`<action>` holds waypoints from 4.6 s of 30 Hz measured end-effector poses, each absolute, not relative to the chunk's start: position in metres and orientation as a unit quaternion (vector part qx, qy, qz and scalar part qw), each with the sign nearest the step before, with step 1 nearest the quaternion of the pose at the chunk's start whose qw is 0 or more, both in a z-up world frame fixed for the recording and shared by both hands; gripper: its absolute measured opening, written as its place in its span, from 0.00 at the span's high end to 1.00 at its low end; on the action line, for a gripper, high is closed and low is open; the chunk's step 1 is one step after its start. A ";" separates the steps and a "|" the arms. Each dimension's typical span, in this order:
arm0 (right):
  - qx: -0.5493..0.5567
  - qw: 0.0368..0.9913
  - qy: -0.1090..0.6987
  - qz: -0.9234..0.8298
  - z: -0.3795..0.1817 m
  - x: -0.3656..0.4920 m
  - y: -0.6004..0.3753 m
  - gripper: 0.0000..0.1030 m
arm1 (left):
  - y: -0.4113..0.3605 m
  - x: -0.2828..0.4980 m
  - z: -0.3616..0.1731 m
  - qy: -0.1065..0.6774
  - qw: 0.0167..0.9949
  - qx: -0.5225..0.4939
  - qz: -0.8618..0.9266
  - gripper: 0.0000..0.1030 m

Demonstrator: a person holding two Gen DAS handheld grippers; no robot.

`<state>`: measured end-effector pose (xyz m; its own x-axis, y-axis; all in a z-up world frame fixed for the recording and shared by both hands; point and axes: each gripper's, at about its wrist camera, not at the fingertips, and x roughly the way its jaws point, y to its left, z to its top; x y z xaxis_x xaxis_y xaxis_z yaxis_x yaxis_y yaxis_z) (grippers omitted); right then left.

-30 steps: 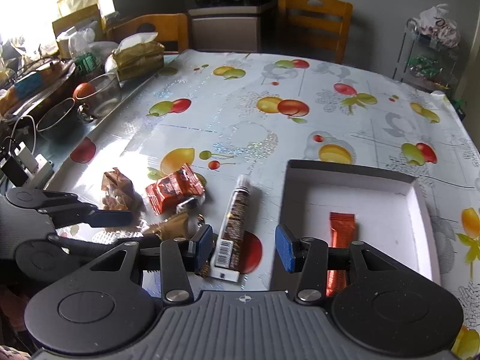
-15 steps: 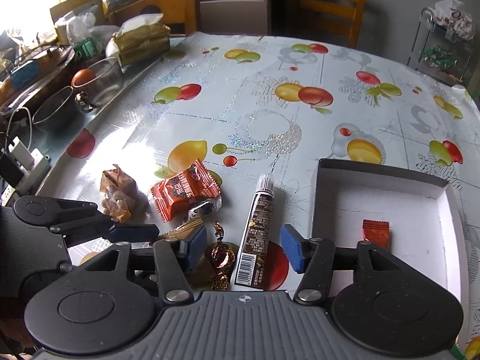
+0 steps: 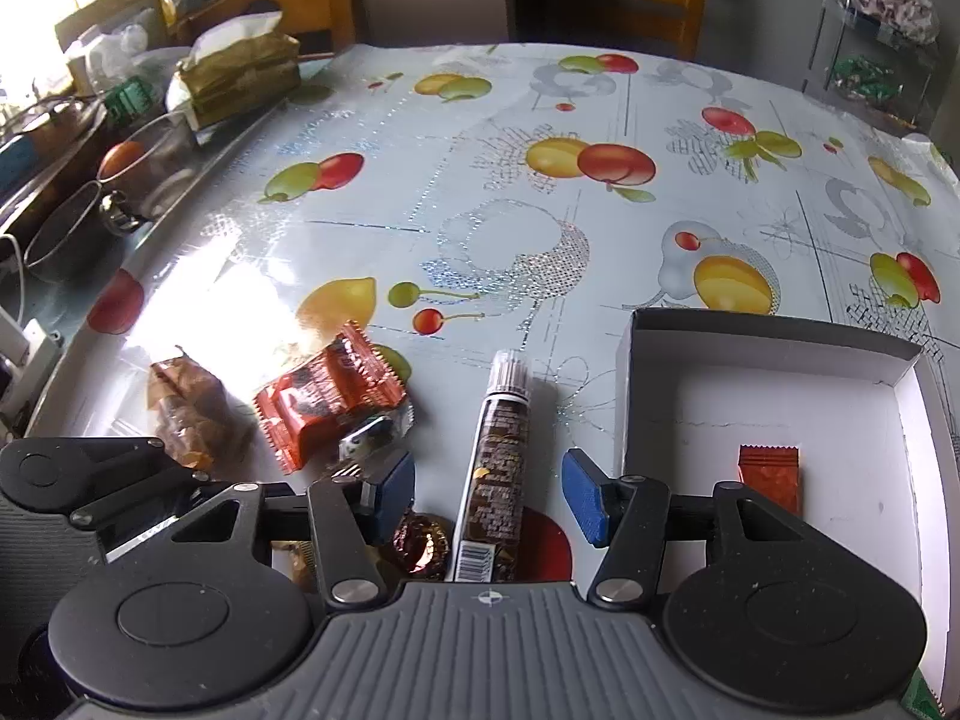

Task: Organize snacks
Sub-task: 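Grasp the brown chocolate tube with the right tool while the left tool grasps the brown paper-wrapped snack, then lift the tube and paper-wrapped snack and carry both over the white box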

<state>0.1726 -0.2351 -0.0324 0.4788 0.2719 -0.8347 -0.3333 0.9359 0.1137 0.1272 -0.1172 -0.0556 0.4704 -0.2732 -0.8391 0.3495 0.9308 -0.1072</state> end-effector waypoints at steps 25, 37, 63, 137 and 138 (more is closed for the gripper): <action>-0.070 0.852 0.484 0.187 -0.055 0.188 -0.220 0.75 | -0.112 0.122 -0.050 0.474 0.857 0.041 -0.198 0.65; -0.056 0.868 0.451 0.200 -0.031 0.170 -0.228 0.76 | -0.114 0.109 -0.034 0.457 0.868 0.049 -0.189 0.65; -0.018 0.899 0.383 0.211 0.019 0.109 -0.253 0.76 | -0.119 0.060 0.001 0.418 0.892 0.063 -0.162 0.65; 0.032 0.928 0.363 0.079 0.042 0.075 -0.362 0.76 | -0.231 0.079 0.016 0.359 0.874 0.119 -0.305 0.65; 0.032 0.927 0.365 0.076 0.041 0.074 -0.366 0.76 | -0.236 0.080 0.014 0.359 0.873 0.120 -0.308 0.65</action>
